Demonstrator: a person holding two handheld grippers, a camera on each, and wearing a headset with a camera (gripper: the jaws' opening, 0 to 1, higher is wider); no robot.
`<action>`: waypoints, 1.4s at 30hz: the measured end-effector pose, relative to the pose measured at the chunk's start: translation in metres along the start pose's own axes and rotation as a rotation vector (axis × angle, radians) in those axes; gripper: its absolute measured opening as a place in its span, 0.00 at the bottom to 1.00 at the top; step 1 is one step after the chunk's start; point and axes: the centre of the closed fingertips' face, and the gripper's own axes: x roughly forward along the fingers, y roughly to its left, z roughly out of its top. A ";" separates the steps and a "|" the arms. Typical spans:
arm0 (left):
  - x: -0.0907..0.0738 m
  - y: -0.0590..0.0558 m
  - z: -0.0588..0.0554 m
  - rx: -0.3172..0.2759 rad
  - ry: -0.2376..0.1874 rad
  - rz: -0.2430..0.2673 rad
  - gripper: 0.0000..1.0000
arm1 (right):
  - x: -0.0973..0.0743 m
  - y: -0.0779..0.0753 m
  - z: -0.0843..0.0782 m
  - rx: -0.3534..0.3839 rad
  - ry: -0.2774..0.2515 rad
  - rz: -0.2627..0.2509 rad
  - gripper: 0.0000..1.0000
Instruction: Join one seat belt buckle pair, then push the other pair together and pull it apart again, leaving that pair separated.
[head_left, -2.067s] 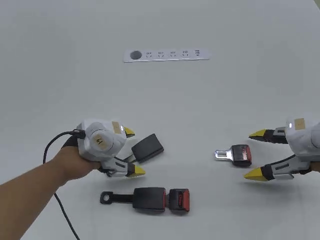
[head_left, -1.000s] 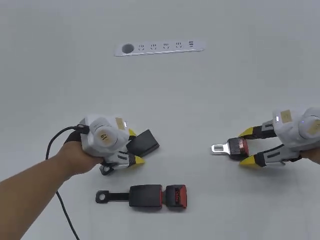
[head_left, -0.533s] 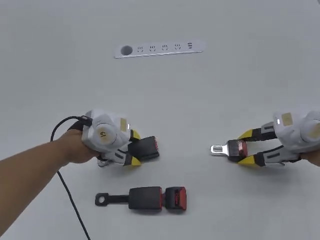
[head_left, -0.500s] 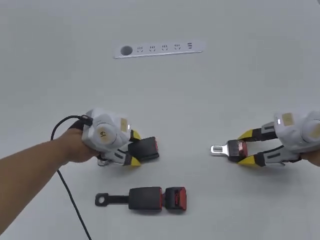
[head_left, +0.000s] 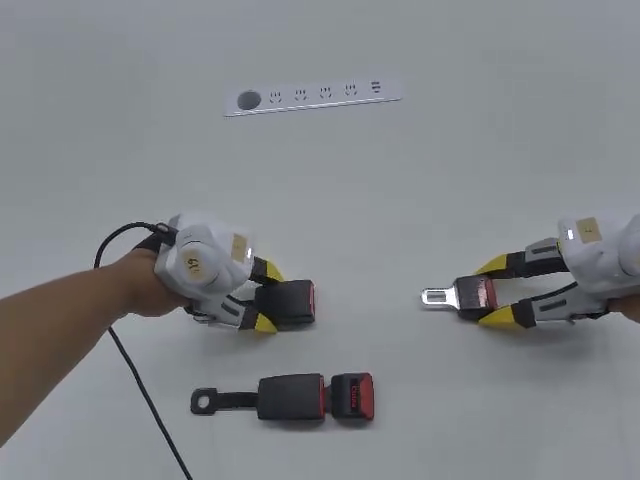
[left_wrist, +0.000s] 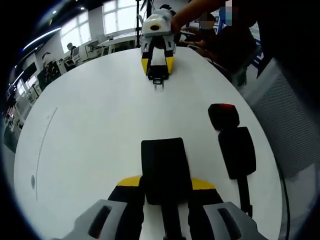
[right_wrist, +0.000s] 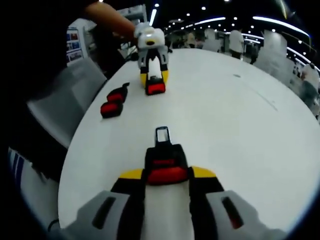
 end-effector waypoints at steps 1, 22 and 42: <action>0.000 0.000 0.000 -0.002 -0.001 0.002 0.34 | 0.001 0.000 0.002 0.007 -0.011 -0.003 0.34; -0.002 -0.004 0.007 -0.036 -0.013 0.019 0.34 | 0.034 0.005 0.032 0.035 -0.104 0.018 0.34; -0.001 -0.001 0.002 -0.036 0.006 0.018 0.33 | 0.080 0.007 0.076 0.032 -0.140 0.025 0.34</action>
